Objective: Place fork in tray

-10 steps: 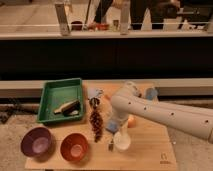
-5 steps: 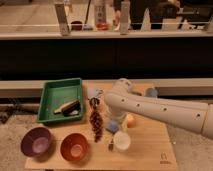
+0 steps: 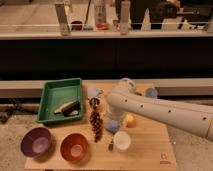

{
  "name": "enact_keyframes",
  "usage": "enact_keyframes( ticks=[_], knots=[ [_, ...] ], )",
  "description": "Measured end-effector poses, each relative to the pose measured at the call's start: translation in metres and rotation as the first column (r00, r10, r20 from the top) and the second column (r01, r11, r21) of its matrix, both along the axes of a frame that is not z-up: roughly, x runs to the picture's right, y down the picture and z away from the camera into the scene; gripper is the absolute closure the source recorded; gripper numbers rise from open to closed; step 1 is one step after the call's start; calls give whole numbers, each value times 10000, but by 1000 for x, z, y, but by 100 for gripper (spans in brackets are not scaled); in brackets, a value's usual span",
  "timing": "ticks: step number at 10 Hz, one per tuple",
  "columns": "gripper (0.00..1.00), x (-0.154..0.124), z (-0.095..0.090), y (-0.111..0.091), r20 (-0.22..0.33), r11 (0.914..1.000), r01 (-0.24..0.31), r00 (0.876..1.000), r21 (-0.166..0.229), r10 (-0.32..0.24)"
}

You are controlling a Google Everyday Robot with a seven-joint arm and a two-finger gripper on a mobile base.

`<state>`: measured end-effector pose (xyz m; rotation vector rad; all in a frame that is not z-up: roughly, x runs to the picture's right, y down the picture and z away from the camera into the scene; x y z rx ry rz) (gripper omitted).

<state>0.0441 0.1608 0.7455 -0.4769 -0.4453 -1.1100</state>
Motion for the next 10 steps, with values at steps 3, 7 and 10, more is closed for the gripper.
enact_keyframes(
  ticks=[3, 7, 10],
  knots=[
    [20, 1, 6, 6, 612, 9990, 422, 9972, 134, -429],
    [20, 1, 18, 17, 546, 9982, 406, 9976, 438, -429],
    [20, 2, 35, 28, 353, 9975, 521, 9979, 483, -538]
  ],
)
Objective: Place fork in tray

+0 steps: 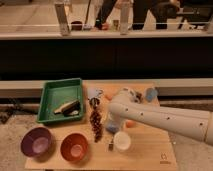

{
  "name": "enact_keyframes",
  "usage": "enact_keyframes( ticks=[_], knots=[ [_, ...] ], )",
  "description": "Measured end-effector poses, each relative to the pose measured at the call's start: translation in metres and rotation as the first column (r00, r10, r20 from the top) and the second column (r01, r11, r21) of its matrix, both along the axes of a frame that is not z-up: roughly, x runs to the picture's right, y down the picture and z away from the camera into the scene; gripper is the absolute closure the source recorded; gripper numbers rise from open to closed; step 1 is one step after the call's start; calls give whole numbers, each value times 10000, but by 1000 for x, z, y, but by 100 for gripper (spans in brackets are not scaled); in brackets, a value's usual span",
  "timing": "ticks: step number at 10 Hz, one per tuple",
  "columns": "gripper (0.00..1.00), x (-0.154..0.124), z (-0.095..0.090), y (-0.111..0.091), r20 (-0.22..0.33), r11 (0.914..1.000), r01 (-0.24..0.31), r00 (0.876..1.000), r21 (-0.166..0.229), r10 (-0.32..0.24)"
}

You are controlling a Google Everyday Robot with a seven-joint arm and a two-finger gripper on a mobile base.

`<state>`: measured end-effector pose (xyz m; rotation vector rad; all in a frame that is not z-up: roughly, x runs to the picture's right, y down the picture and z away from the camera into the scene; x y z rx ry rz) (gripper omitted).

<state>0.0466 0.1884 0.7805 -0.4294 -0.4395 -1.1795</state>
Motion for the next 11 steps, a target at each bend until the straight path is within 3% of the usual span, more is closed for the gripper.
enact_keyframes(
  ticks=[6, 9, 11],
  knots=[
    [20, 1, 23, 17, -442, 9956, 389, 9981, -851, -428],
    [20, 2, 26, 27, -198, 9819, 711, 9969, -1758, -758],
    [20, 3, 25, 35, 139, 9636, 895, 9959, -2520, -889]
  ],
)
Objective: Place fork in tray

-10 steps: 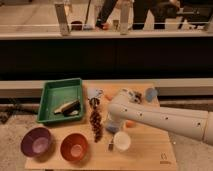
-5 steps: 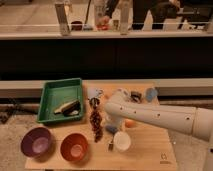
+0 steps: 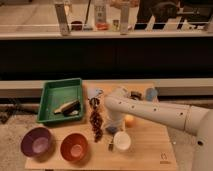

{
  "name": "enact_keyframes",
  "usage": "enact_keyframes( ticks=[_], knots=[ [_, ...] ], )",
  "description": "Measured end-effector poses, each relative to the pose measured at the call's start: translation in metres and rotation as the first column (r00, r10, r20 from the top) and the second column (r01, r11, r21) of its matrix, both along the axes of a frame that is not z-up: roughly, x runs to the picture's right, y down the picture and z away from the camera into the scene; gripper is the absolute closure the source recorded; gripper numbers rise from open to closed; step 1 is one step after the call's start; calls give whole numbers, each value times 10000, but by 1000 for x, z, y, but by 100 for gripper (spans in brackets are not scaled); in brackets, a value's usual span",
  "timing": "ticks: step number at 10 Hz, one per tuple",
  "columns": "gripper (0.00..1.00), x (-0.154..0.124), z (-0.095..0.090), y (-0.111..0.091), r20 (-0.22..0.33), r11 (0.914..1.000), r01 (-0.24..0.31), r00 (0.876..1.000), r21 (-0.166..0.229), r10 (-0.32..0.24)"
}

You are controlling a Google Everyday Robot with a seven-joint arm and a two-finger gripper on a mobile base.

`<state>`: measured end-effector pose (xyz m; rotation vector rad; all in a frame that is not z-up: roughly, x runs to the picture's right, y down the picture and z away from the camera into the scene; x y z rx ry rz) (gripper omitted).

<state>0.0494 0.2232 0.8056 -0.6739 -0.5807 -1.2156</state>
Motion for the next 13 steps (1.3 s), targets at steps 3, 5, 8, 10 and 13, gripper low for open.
enact_keyframes(
  ticks=[3, 5, 8, 10, 13],
  knots=[
    [20, -2, -1, 14, 138, 9980, 194, 9997, -606, -185],
    [20, -6, 0, 22, 166, 9977, 245, 9996, -626, -235],
    [20, -6, 1, 27, 104, 9983, 118, 9999, -571, -112],
    [20, -6, 6, 29, -20, 9988, -21, 10000, -495, 20],
    [20, -5, 11, 33, -150, 9991, -166, 9998, -396, 160]
  ],
)
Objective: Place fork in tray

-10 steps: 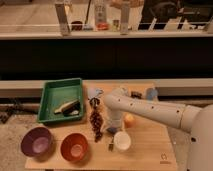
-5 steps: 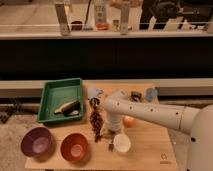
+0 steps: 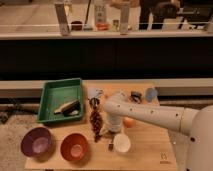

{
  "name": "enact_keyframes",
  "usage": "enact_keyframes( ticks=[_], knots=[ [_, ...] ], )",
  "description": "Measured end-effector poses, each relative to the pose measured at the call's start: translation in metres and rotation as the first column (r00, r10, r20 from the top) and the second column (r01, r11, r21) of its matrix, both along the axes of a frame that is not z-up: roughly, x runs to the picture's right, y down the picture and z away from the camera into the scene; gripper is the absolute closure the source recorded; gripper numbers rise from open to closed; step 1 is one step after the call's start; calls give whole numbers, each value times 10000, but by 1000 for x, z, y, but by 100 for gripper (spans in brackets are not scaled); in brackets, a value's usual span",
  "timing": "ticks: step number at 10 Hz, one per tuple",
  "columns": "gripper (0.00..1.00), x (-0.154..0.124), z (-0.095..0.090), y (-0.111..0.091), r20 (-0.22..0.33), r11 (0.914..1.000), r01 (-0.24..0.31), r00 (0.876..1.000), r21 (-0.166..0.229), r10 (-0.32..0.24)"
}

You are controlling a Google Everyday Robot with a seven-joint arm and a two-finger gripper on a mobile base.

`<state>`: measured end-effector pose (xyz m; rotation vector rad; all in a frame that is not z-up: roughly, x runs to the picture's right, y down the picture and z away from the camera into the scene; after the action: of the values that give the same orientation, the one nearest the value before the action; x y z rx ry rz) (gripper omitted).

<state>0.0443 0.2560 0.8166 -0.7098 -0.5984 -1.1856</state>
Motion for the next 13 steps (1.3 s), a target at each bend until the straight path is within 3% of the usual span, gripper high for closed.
enact_keyframes(
  ticks=[8, 13],
  knots=[
    [20, 7, 3, 1, -130, 9999, 129, 9998, -69, -130],
    [20, 19, -3, -11, -190, 9996, -274, 9994, 43, 275]
  ],
)
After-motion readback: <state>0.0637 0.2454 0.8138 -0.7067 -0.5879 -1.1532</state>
